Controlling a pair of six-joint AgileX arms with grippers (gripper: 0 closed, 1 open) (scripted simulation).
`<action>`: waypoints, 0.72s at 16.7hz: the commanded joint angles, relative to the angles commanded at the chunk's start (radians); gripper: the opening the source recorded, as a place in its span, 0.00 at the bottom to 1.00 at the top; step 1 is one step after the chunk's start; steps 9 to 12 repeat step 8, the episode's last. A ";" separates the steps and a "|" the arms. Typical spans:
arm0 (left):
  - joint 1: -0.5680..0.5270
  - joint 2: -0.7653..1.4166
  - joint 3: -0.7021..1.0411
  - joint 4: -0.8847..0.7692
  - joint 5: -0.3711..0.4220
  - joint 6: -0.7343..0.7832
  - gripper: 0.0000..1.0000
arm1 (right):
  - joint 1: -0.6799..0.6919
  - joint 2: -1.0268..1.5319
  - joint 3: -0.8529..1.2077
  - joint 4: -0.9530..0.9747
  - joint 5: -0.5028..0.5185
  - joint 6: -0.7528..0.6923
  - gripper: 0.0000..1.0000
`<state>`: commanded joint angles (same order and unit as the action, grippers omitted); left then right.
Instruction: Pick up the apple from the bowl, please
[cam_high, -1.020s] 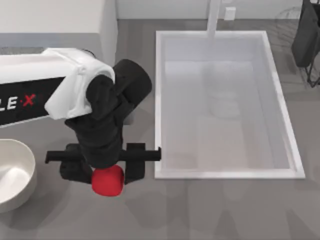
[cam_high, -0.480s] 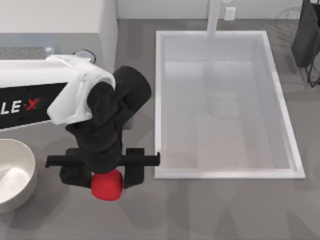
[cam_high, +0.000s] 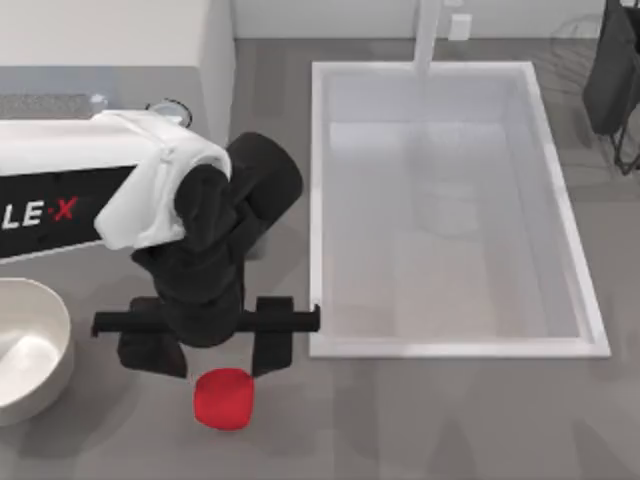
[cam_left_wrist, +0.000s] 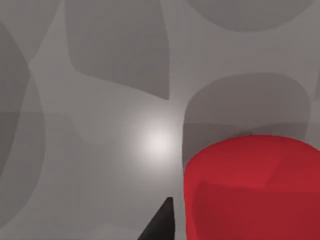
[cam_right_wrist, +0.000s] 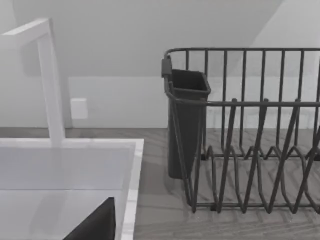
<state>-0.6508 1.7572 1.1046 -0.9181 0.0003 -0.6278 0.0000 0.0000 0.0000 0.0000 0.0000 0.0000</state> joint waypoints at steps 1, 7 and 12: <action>0.000 0.000 0.000 0.000 0.000 0.000 0.90 | 0.000 0.000 0.000 0.000 0.000 0.000 1.00; 0.000 0.000 0.000 0.000 0.000 0.000 1.00 | 0.000 0.000 0.000 0.000 0.000 0.000 1.00; 0.000 0.000 0.000 0.000 0.000 0.000 1.00 | 0.000 0.000 0.000 0.000 0.000 0.000 1.00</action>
